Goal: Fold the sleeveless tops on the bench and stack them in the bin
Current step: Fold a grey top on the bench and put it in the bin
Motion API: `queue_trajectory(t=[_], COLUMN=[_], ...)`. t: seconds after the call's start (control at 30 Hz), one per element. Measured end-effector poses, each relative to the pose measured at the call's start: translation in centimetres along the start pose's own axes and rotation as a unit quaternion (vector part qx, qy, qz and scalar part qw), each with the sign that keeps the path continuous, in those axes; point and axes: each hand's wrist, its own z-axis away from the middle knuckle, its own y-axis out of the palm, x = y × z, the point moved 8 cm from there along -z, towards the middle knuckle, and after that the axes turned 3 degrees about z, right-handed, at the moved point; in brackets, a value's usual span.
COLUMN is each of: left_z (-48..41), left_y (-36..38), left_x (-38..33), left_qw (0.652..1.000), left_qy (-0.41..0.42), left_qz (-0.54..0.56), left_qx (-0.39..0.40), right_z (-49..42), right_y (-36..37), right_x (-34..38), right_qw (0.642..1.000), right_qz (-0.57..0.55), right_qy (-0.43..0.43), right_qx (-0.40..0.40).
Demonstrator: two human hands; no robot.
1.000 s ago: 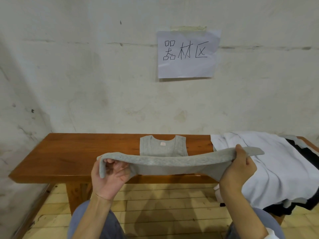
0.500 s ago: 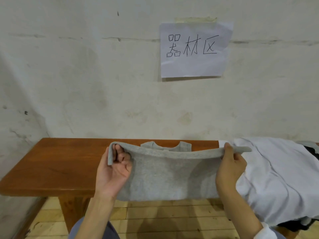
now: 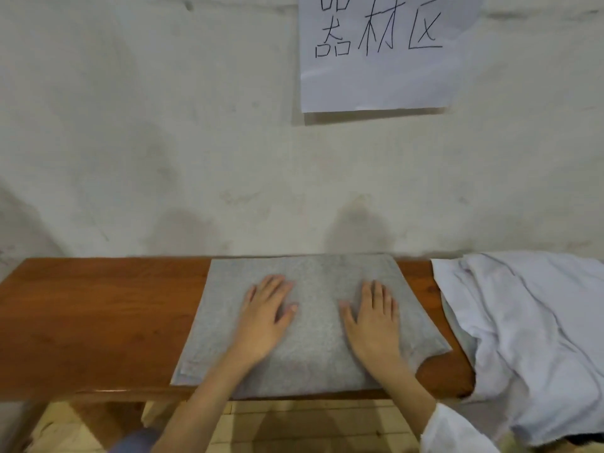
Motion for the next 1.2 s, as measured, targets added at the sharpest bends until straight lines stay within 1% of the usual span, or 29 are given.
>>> queue_trajectory(t=[0.03,0.07,0.1,0.17,0.3,0.37,0.4,0.47,0.57,0.6,0.7,0.77,0.83,0.9,0.97,1.07,1.13,1.2], left_z=[0.4,0.6,0.8,1.4,4.8,6.8,7.3,7.1,4.2,3.1,1.4,1.4,1.7,2.3,3.4,5.6,6.7,7.2], left_y=[0.7,1.0,1.1,1.2,0.8,1.0,0.9,0.0,-0.7,-0.2,2.2,3.0,2.9,2.8,2.4,1.4,1.0,0.5], left_x=[-0.3,-0.5,-0.6,-0.8,-2.9,-4.3,-4.8,-6.0,-7.0,-7.0,-6.5,-5.7,-5.2,-4.8,-4.5,-5.4,-6.2,-6.8], left_qw=[0.995,0.99,0.987,0.986,0.983,0.978,0.975,0.975,0.988,0.989,0.978,0.968,0.968,0.974,0.976,0.969,0.965,0.962], left_qy=[0.035,0.042,0.028,-0.012,-0.095,-0.133,-0.138,-0.119,-0.038,-0.003,0.086,0.099,0.086,0.045,-0.016,-0.088,-0.11,-0.111], left_qz=[-0.089,-0.137,-0.155,-0.153,-0.141,-0.141,-0.151,-0.168,-0.142,-0.135,-0.128,-0.161,-0.182,-0.182,-0.188,-0.219,-0.229,-0.233], left_qx=[0.01,0.017,0.034,0.061,0.063,0.075,0.084,0.079,0.053,0.065,0.142,0.165,0.149,0.129,0.111,0.076,0.072,0.086], right_z=[0.2,0.3,0.2,-0.3,-1.4,-1.3,-1.1,0.2,3.6,4.8,7.3,7.7,7.4,6.8,5.7,4.3,3.7,3.6], right_y=[0.1,-0.1,-0.1,0.0,0.1,-0.2,-0.4,-1.0,-1.4,-1.2,-0.1,0.6,1.0,1.2,1.4,1.2,1.0,0.6], right_x=[0.1,0.3,0.5,0.8,0.2,0.0,0.1,0.3,1.0,1.3,1.5,1.1,1.0,1.2,1.2,1.3,1.4,1.6], right_qw=[0.999,0.999,0.998,0.996,0.983,0.975,0.974,0.983,0.996,0.996,0.994,0.993,0.995,0.995,0.991,0.972,0.956,0.945], right_qz=[0.031,0.048,0.057,0.073,0.085,0.094,0.094,0.084,0.039,0.034,0.045,0.057,0.08,0.095,0.107,0.114,0.11,0.1], right_qy=[-0.01,-0.017,-0.025,-0.051,-0.137,-0.157,-0.153,-0.106,0.013,0.039,0.086,0.095,0.061,0.002,-0.072,-0.187,-0.245,-0.284], right_qx=[-0.003,-0.005,-0.002,0.015,0.087,0.127,0.137,0.125,0.084,0.075,0.058,0.047,0.025,0.021,0.045,0.089,0.117,0.127])
